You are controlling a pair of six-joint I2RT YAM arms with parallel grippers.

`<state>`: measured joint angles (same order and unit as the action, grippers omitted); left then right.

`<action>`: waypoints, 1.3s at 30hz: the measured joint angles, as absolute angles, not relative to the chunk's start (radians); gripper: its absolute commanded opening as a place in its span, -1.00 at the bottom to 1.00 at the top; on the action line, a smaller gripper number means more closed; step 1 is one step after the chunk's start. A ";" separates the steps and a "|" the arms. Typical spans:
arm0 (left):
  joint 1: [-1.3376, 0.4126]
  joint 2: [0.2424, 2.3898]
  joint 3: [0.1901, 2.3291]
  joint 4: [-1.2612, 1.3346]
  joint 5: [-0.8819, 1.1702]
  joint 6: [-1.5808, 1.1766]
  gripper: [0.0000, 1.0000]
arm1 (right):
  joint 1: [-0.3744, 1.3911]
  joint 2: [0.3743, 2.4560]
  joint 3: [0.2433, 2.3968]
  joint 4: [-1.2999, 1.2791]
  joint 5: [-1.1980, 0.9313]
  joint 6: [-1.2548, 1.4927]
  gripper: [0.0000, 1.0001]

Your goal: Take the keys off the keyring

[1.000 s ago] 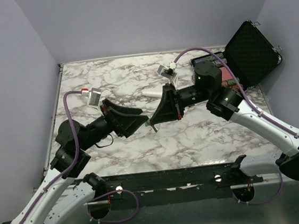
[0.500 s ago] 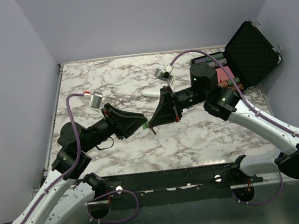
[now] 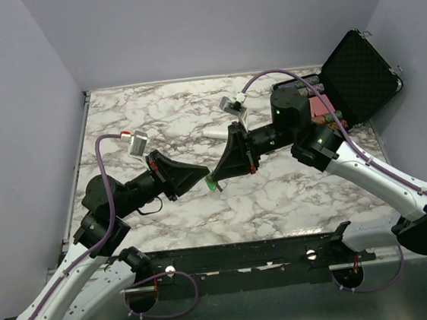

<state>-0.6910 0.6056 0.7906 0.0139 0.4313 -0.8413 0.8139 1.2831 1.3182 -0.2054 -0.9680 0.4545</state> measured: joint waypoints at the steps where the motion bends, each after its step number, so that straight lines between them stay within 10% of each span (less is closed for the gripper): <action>1: -0.693 0.605 0.791 0.015 0.432 -0.839 -1.00 | 0.815 1.283 1.320 -0.208 -0.967 0.454 -0.99; 39: -0.698 0.833 1.235 -0.624 0.660 -0.294 -1.00 | 0.883 1.394 1.502 -0.535 -0.974 0.317 -0.99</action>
